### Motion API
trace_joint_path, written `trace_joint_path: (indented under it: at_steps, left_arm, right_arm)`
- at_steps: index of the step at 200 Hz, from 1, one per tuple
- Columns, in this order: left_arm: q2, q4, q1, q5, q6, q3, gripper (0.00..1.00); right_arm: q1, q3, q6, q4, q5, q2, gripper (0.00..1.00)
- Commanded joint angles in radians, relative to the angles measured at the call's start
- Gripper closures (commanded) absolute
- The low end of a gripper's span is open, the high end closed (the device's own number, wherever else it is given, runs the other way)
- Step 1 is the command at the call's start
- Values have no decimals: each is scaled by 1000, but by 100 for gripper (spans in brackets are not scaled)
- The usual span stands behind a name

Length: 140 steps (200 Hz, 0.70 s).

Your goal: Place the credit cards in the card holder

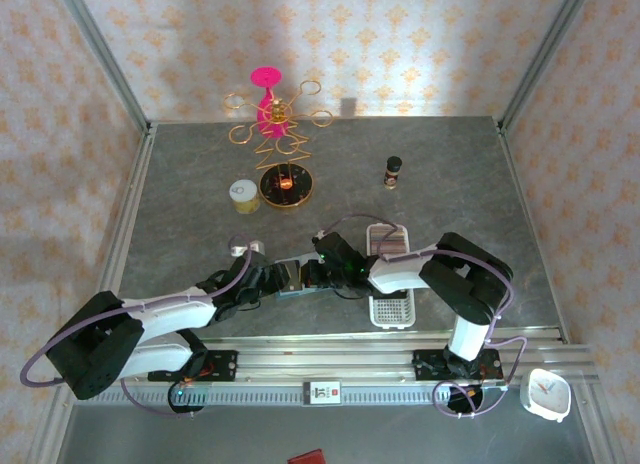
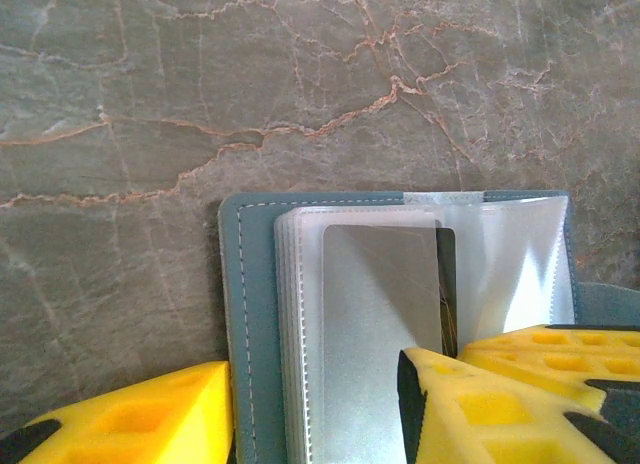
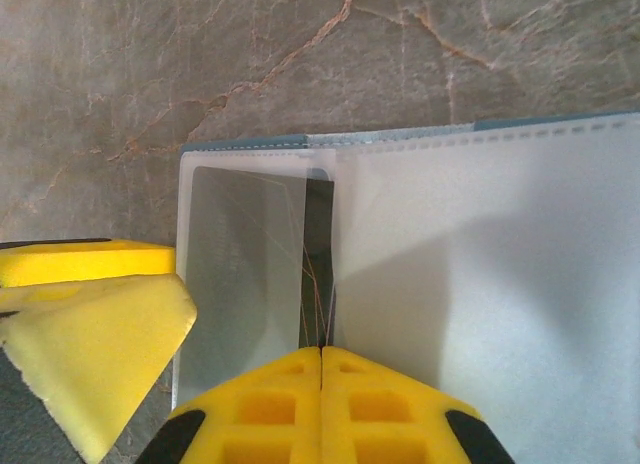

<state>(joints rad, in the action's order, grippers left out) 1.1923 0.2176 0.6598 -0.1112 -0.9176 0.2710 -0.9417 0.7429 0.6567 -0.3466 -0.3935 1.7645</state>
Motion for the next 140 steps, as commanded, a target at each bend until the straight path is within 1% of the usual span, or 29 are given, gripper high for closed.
trace_joint_path:
  at_steps: [1,26,48,83,96,114,127,140]
  left_arm:
    - [-2,127,-4,-64,-19,-14,54]
    - [-48,203,-6,-98,-42,-41,57]
    - [-60,210,-8,-107,-43,-33,61]
    - [-55,178,-7,-108,-25,-30,76]
    - [-59,144,-7,-96,-21,-26,80]
    - [-73,56,-7,-51,2,-13,91]
    - [-88,-26,-7,-1,20,3,95]
    - [-106,-100,-7,36,44,14,97]
  right_arm:
    - [-9,-35,20,-17,-19,14,100]
    - [-8,-56,33,-39,-24,6,100]
    - [-9,-76,45,-71,-30,-4,100]
    - [-9,-89,55,-104,-41,-32,100]
    - [-8,-89,48,-100,-36,-47,99]
    - [-8,-83,38,-72,-13,-78,96]
    - [-8,-76,27,-30,15,-114,91]
    - [-8,-61,6,46,76,-151,84]
